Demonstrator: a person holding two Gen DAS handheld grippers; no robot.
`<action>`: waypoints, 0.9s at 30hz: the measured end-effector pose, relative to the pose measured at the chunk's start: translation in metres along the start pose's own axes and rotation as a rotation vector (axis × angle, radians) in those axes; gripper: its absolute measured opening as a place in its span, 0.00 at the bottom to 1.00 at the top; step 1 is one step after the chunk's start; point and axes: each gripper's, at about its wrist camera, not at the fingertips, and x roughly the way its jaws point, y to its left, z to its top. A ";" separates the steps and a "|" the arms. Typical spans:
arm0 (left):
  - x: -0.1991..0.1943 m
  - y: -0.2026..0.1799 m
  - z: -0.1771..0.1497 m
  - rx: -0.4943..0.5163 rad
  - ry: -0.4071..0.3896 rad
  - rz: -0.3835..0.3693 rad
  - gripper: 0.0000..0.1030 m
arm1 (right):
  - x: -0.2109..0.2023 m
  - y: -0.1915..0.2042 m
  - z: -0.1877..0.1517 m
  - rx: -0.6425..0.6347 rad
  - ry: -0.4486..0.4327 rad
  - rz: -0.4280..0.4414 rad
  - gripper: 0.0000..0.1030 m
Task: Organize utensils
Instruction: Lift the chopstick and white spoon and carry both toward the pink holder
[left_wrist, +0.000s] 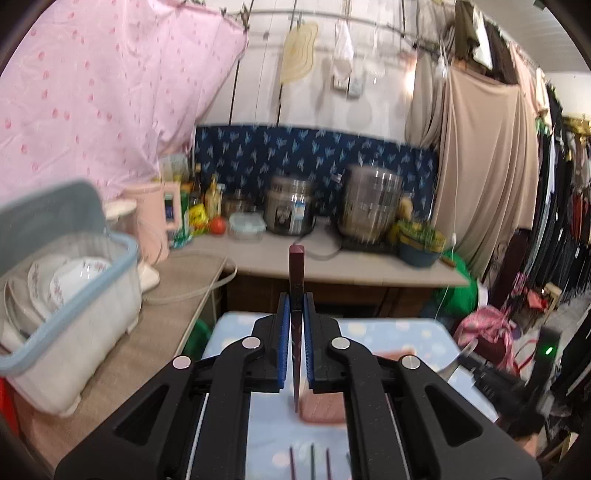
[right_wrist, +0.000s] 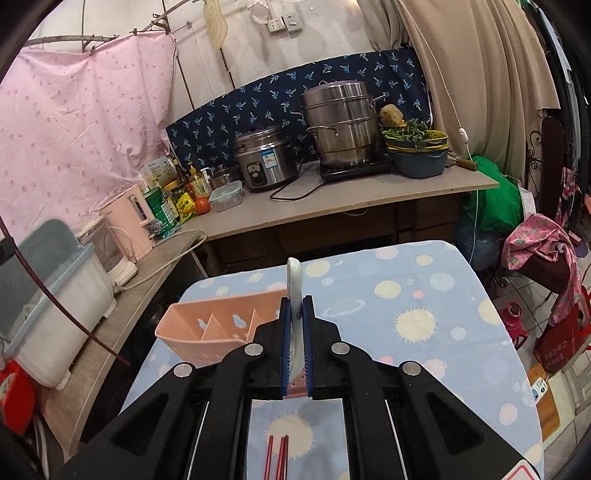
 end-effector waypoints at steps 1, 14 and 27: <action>0.001 -0.003 0.008 -0.004 -0.020 -0.006 0.07 | 0.005 0.001 0.004 -0.003 -0.001 0.001 0.06; 0.073 -0.026 0.005 -0.042 -0.033 -0.056 0.07 | 0.059 0.008 0.000 -0.034 0.060 -0.015 0.06; 0.115 -0.009 -0.041 -0.059 0.071 -0.027 0.08 | 0.075 0.012 -0.018 -0.061 0.084 -0.024 0.08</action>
